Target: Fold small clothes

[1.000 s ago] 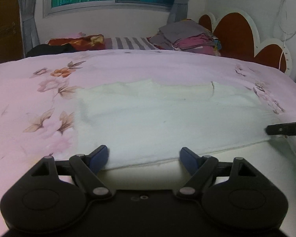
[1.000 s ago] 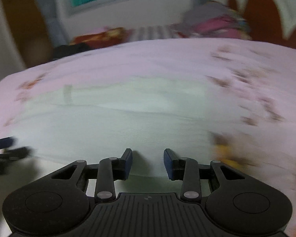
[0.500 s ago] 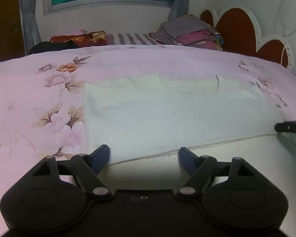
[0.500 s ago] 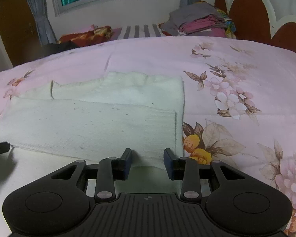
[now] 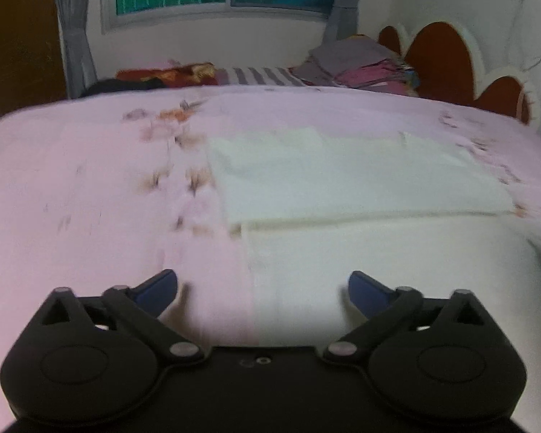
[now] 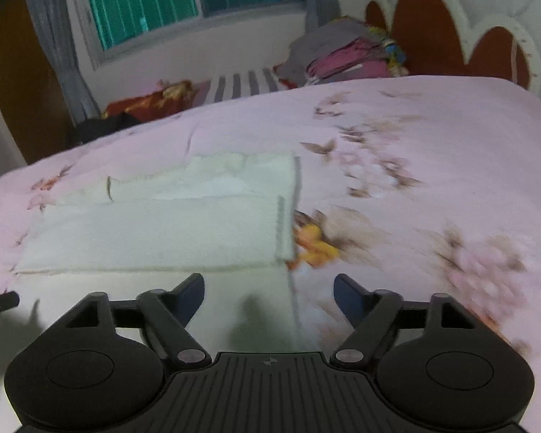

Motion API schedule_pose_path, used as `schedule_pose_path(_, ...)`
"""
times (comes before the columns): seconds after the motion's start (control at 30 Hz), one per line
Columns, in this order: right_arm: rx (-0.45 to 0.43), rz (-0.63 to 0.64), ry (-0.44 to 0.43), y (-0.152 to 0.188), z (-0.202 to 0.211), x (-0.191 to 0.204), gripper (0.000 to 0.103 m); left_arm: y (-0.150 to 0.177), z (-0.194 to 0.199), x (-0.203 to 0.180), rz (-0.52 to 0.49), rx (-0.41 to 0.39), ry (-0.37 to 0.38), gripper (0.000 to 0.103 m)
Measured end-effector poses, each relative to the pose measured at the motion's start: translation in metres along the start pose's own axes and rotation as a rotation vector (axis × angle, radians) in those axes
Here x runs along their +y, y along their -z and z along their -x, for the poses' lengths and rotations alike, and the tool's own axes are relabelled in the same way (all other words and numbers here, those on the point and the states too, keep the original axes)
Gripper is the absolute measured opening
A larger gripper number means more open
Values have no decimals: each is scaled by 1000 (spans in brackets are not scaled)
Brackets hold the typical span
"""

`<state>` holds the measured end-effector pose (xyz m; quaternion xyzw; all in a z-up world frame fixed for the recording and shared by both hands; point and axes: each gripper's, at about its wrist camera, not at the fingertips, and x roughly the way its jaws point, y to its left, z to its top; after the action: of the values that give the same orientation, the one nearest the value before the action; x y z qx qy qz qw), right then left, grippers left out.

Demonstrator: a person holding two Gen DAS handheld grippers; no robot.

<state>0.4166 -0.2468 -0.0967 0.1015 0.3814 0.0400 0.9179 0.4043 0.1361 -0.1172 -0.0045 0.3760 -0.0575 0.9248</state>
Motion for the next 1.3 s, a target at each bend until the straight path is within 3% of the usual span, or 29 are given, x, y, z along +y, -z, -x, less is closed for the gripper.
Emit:
schedule_pose_path(0.1, 15, -58, -35, 21, 31, -19, 77, 25, 26, 10, 24, 36, 43, 76)
schedule_pose_path(0.13, 27, -84, -53, 28, 40, -25, 76, 35, 37, 12, 35, 45, 54, 76)
schedule_pose_path(0.23, 71, -118, -81, 52, 60, -37, 58, 60, 65, 16, 66, 47, 70, 74)
schedule_pose_path(0.3, 102, -145, -101, 69, 69, -44, 53, 81, 81, 16, 100, 65, 71, 74)
schedule_pose_path(0.47, 156, -220, -183, 111, 91, -60, 53, 122, 116, 14, 258, 73, 170, 73)
schedule_pose_path(0.63, 156, -330, -281, 154, 125, -79, 53, 155, 144, 3, 346, 74, 225, 72)
schedule_pose_path(0.73, 168, -369, -336, 175, 142, -85, 53, 172, 155, 2, 395, 75, 254, 65)
schedule_pose_path(0.9, 188, -363, -395, 200, 166, -81, 46, 191, 161, 11, 517, 79, 324, 49)
schedule_pose_path(1.03, 203, -379, -425, 208, 169, -79, 30, 190, 155, 8, 526, 84, 344, 48)
schedule_pose_path(1.23, 193, -468, -485, 207, 157, -87, 28, 181, 143, -1, 491, 93, 344, 48)
schedule_pose_path(1.27, 198, -471, -468, 207, 153, -87, 25, 182, 144, -2, 496, 86, 337, 36)
schedule_pose_path(1.3, 210, -475, -446, 208, 150, -86, 9, 183, 147, -3, 494, 79, 328, 4)
